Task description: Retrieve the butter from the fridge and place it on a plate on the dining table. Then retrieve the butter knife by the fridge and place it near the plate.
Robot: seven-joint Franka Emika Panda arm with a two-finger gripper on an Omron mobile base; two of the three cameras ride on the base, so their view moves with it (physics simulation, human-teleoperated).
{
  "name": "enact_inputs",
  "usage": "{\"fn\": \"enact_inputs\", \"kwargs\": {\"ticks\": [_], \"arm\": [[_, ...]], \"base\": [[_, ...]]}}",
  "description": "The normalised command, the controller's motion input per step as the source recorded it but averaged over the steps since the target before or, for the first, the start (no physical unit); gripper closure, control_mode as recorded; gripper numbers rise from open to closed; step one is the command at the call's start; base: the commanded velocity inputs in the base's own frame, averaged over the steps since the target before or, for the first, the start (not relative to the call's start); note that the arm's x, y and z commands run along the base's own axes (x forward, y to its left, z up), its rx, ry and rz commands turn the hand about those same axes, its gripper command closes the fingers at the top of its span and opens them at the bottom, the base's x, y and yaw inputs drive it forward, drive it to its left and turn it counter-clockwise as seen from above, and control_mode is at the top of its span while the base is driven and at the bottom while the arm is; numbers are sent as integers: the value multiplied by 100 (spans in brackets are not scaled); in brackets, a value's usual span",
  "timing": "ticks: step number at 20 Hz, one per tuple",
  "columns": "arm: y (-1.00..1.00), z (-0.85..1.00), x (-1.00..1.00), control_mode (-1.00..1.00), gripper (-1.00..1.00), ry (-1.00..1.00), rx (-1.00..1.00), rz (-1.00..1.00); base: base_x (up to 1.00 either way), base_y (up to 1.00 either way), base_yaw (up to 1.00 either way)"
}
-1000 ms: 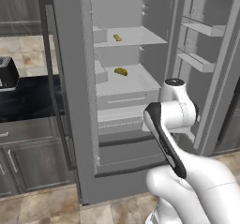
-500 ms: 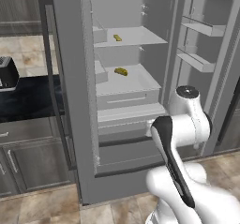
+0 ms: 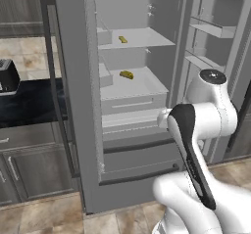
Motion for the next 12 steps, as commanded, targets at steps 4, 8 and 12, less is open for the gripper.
{"fn": "enact_inputs", "kwargs": {"ticks": [4,8,12], "arm": [[-5,3,0,-100,-100,0,-3,3],[-5,-6,-4,-100,-100,0,-3,0],[0,0,0,-100,-100,0,0,0]], "base": [[0,0,0],[0,0,0],[0,0,0]]}}
